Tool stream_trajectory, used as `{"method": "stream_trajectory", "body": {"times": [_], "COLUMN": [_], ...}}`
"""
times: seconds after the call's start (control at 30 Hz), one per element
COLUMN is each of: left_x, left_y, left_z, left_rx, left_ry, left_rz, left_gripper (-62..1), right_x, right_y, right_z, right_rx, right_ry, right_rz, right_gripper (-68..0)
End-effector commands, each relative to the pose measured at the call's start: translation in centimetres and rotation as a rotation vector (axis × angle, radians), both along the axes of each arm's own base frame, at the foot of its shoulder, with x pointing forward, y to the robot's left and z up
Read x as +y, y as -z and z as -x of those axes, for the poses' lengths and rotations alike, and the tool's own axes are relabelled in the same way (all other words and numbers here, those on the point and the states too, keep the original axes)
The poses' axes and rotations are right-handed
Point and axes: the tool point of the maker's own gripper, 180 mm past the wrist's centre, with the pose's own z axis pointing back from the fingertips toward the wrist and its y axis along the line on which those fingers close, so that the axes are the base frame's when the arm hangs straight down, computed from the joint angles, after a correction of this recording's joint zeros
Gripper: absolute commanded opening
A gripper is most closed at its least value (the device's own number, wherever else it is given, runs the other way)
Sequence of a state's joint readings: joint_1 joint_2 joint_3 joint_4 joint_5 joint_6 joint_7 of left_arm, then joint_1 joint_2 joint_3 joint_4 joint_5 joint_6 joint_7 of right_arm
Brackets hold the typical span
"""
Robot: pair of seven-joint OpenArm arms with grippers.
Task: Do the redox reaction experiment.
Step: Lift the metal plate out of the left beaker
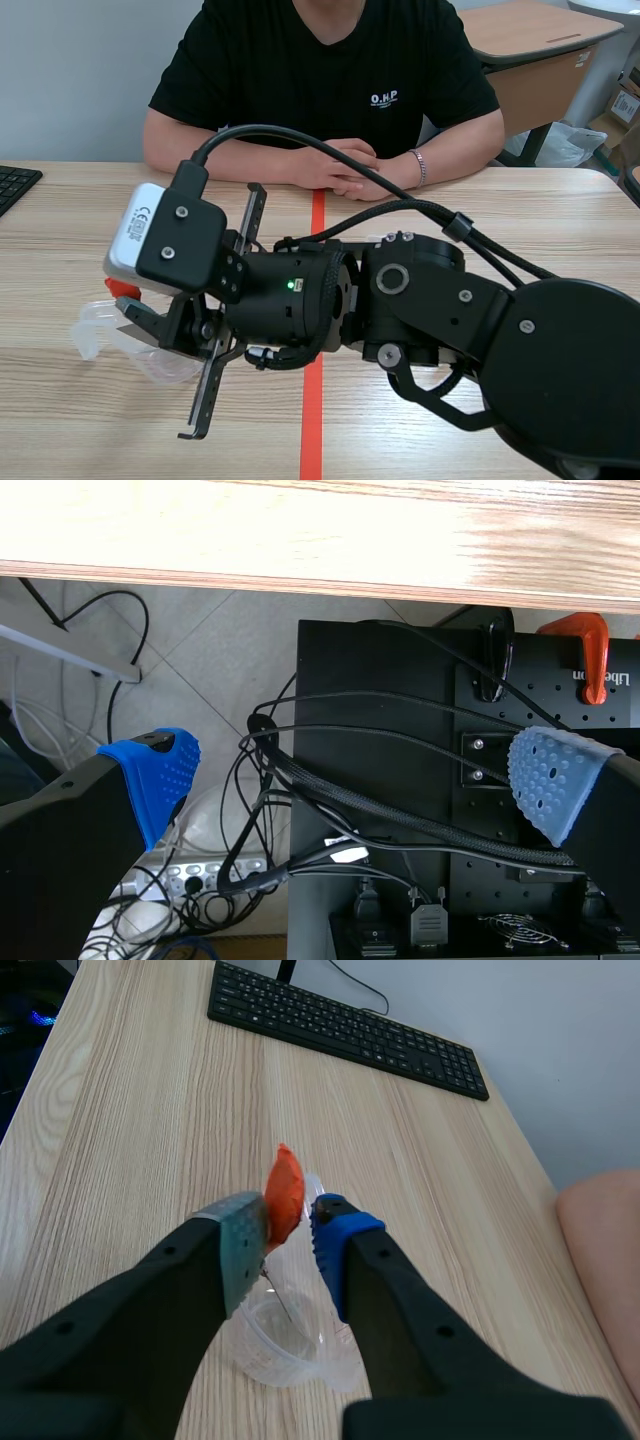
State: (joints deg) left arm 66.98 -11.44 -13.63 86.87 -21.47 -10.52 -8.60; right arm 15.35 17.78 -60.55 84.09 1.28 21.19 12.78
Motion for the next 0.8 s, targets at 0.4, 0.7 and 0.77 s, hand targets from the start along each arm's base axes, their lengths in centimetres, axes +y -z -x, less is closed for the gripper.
{"method": "stream_trajectory", "body": {"times": [0.4,0.7,0.77], "left_x": [-0.1,-0.1,-0.1], "left_y": [-0.4,-0.4,-0.4], "left_z": [-0.3,-0.3,-0.3], "left_rx": [-0.017,-0.017,-0.017], "left_ry": [-0.003,-0.003,-0.003], "left_rz": [0.003,0.003,0.003], "left_gripper": [1.4,1.4,1.4], "right_x": [0.2,-0.6,-0.7], "right_y": [-2.9,-4.0,-4.6], "right_z": [-1.9,-3.3,-3.5], "right_rx": [-0.083,-0.023,-0.004], "right_ry": [0.009,0.052,0.064], "right_rz": [-0.048,-0.076,-0.083], "right_gripper": [-65.8,-65.8,-65.8]}}
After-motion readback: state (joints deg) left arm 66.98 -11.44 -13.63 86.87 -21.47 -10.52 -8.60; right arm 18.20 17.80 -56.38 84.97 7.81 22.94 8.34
